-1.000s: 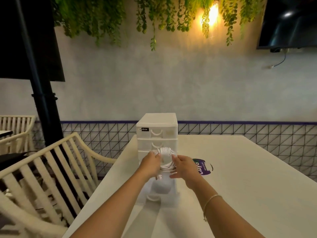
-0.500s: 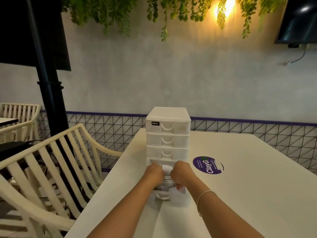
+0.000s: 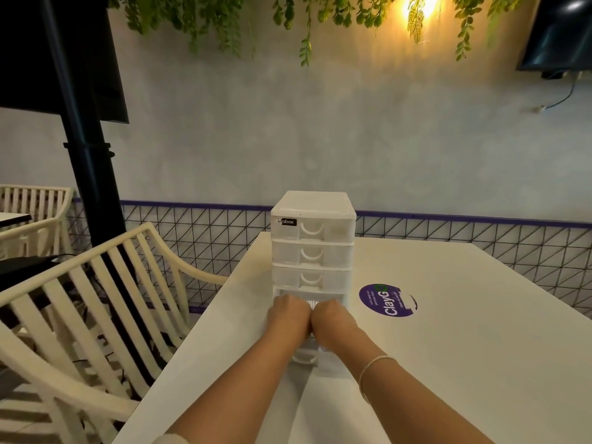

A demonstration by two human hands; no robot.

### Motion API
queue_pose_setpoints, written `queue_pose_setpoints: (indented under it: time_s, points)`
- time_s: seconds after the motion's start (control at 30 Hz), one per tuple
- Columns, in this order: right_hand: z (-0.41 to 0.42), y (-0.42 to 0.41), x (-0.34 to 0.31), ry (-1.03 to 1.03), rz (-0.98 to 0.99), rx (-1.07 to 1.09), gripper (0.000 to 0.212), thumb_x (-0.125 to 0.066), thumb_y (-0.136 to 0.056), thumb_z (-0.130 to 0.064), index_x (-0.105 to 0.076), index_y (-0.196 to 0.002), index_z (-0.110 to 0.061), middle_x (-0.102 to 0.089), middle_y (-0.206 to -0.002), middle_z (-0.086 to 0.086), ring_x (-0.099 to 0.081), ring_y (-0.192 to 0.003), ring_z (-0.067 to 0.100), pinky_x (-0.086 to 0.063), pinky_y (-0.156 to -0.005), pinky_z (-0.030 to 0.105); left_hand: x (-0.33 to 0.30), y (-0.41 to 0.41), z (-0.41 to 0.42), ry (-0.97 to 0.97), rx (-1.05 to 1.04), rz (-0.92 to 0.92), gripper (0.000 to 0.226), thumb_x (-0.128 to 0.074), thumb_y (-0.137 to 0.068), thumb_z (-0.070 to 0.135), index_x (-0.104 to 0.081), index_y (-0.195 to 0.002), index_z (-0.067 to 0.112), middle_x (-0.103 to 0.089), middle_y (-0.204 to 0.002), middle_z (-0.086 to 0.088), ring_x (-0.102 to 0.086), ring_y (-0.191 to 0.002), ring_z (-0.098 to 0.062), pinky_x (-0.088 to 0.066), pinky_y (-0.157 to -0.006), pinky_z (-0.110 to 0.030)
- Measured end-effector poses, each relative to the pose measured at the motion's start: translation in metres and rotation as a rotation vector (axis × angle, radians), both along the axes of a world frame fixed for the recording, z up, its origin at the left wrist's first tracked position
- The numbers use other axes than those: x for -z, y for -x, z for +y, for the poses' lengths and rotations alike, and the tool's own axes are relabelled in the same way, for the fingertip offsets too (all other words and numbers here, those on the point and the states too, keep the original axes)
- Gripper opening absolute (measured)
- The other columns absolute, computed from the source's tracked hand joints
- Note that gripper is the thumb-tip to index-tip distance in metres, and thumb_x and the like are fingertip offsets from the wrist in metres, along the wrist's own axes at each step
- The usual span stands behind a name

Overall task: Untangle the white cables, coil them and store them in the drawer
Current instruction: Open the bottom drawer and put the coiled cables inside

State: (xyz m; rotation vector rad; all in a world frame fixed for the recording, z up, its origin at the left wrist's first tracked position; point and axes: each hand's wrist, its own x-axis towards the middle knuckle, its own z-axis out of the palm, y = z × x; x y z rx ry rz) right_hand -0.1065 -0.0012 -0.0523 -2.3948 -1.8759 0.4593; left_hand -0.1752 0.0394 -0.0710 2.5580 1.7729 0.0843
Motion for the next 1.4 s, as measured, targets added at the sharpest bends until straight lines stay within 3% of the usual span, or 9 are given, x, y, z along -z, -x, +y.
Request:
queue_pose_setpoints:
  time_s: [0.13, 0.23, 0.37, 0.47, 0.57, 0.77, 0.97, 1.1, 1.4]
  points:
    - [-0.004, -0.005, -0.005, -0.201, -0.002, 0.006, 0.028, -0.039, -0.094, -0.004, -0.056, -0.116, 0.002, -0.057, -0.122, 0.014, -0.052, -0.115, 0.028, -0.043, -0.079, 0.022, -0.013, -0.001, -0.003, -0.229, -0.001, -0.038, 0.036, -0.042, -0.093, 0.013, -0.044, -0.128, 0.005, -0.047, -0.132, -0.012, -0.041, -0.124, -0.027, -0.04, -0.095, -0.032]
    - [-0.008, -0.023, -0.017, -0.353, -0.023, 0.01, 0.031, -0.044, -0.095, -0.016, -0.052, -0.12, 0.001, -0.051, -0.125, 0.016, -0.049, -0.115, 0.028, -0.042, -0.089, 0.029, -0.035, 0.0, -0.004, -0.456, 0.07, -0.177, 0.036, -0.043, -0.091, 0.014, -0.045, -0.125, 0.004, -0.048, -0.127, -0.013, -0.041, -0.118, -0.028, -0.039, -0.092, -0.032]
    - [-0.019, -0.051, -0.025, -0.167, 0.05, -0.051, 0.098, -0.066, -0.077, -0.054, -0.015, -0.146, -0.006, -0.032, -0.144, 0.016, -0.032, -0.132, 0.032, -0.033, -0.106, 0.039, -0.075, -0.004, 0.005, -0.844, 0.175, -0.369, 0.036, -0.066, -0.077, 0.019, -0.059, -0.11, 0.008, -0.059, -0.114, -0.015, -0.056, -0.1, -0.03, -0.049, -0.081, -0.035]
    - [-0.035, -0.06, -0.022, 0.002, 0.145, -0.076, 0.14, -0.081, -0.061, -0.05, 0.024, -0.145, -0.009, -0.015, -0.154, 0.013, -0.019, -0.141, 0.031, -0.027, -0.111, 0.039, -0.098, -0.006, 0.015, -0.663, 0.208, -0.276, 0.055, -0.048, -0.094, 0.027, -0.029, -0.144, 0.014, -0.023, -0.153, -0.013, -0.024, -0.138, -0.031, -0.021, -0.113, -0.04]
    - [-0.049, -0.061, -0.015, 0.008, 0.213, -0.061, 0.138, -0.082, -0.065, -0.041, 0.027, -0.143, -0.006, -0.011, -0.156, 0.009, -0.017, -0.142, 0.026, -0.025, -0.11, 0.032, -0.107, -0.005, 0.03, -0.465, 0.191, -0.181, 0.056, -0.034, -0.1, 0.033, -0.01, -0.15, 0.022, -0.006, -0.159, -0.005, 0.001, -0.146, -0.027, 0.004, -0.116, -0.045]
    - [-0.043, -0.064, -0.001, -0.079, 0.444, -0.046, 0.139, -0.084, -0.065, -0.028, 0.03, -0.142, -0.009, -0.008, -0.156, 0.007, -0.013, -0.144, 0.024, -0.023, -0.11, 0.029, -0.112, -0.005, 0.041, -0.462, 0.23, -0.273, 0.035, -0.038, -0.1, 0.027, -0.045, -0.133, 0.02, -0.049, -0.131, -0.007, -0.04, -0.123, -0.028, -0.023, -0.107, -0.041]
    - [-0.029, -0.065, 0.01, -0.092, 0.606, -0.085, 0.145, -0.087, -0.061, -0.016, 0.036, -0.139, -0.017, -0.008, -0.157, 0.005, -0.012, -0.144, 0.026, -0.026, -0.113, 0.037, -0.114, -0.007, 0.048, -0.473, 0.235, -0.275, 0.032, -0.041, -0.098, 0.02, -0.046, -0.13, 0.019, -0.051, -0.123, -0.007, -0.042, -0.116, -0.027, -0.032, -0.095, -0.038]
    - [-0.027, -0.065, 0.013, -0.077, 0.621, -0.104, 0.138, -0.081, -0.066, -0.008, 0.036, -0.139, -0.016, -0.012, -0.155, 0.008, -0.019, -0.141, 0.027, -0.03, -0.109, 0.032, -0.116, -0.01, 0.051, -0.467, 0.236, -0.177, 0.044, -0.041, -0.098, 0.02, -0.034, -0.142, 0.019, -0.044, -0.126, -0.008, -0.037, -0.118, -0.027, -0.032, -0.101, -0.044]
    - [-0.018, -0.076, 0.028, -0.201, 0.732, 0.012, 0.144, -0.08, -0.058, -0.009, 0.04, -0.135, -0.028, -0.039, -0.143, 0.011, -0.045, -0.124, 0.027, -0.045, -0.101, 0.041, -0.12, -0.011, 0.054, -0.461, 0.266, -0.208, 0.032, -0.04, -0.098, 0.018, -0.055, -0.126, 0.01, -0.045, -0.118, -0.009, -0.036, -0.114, -0.026, -0.037, -0.09, -0.04]
